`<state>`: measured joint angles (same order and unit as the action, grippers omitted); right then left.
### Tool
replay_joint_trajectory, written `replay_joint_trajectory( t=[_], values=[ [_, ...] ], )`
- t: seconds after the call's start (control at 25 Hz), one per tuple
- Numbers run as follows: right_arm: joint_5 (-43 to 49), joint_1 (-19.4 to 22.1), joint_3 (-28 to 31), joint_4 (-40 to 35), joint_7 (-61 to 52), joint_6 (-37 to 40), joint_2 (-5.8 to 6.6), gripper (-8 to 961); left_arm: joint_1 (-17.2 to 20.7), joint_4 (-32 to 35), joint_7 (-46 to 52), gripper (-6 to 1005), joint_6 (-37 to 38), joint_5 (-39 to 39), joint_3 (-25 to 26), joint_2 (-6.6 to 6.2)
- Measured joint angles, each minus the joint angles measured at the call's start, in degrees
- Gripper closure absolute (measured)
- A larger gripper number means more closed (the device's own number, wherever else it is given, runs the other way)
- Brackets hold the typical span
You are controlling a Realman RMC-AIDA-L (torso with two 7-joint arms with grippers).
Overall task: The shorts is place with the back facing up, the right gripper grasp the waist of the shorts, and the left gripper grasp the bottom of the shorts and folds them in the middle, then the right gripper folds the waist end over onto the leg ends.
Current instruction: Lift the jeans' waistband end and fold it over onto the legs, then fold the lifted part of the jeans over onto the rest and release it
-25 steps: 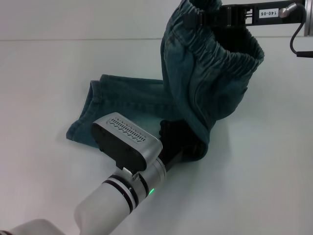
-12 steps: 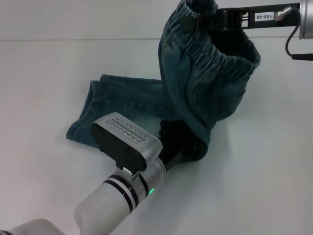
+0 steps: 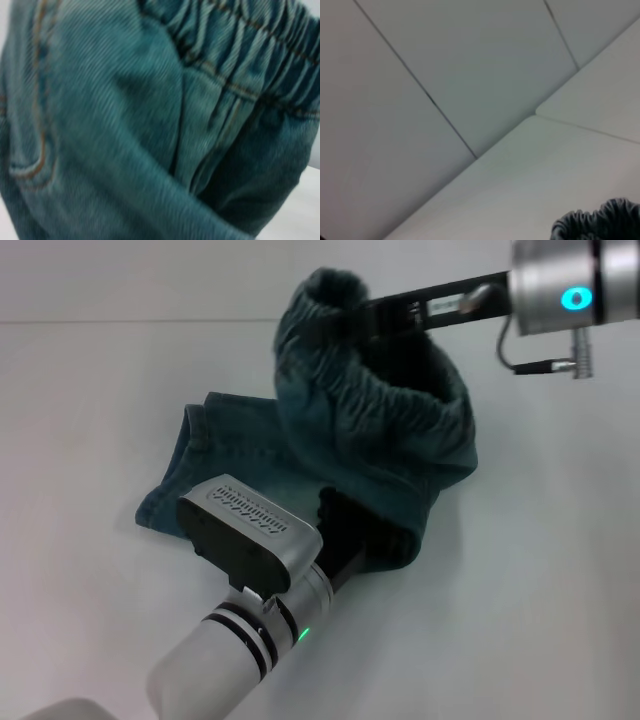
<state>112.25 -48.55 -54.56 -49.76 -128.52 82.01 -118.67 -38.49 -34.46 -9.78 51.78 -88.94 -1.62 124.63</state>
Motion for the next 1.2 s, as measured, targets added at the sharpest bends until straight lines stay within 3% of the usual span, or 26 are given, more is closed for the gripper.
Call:
replay_joint_trajectory(
  t=[0.2,0.84,1.2],
  values=[
    [0.07,-1.15,-3.33,0.68,0.03,-2.05,-0.33,860,3.81,-0.38,-1.81,997,4.78,0.00,1.03,0.00],
    [0.16,-1.93,-4.04,3.60,1.37,-3.34,0.03,860,15.89,0.12,-8.10,998,17.93,0.44,4.34,0.00],
    [0.17,-2.81,-6.24,3.62,2.39,-2.99,0.17,847,25.02,0.13,-14.90,997,25.49,0.61,15.00,0.00]
  ],
)
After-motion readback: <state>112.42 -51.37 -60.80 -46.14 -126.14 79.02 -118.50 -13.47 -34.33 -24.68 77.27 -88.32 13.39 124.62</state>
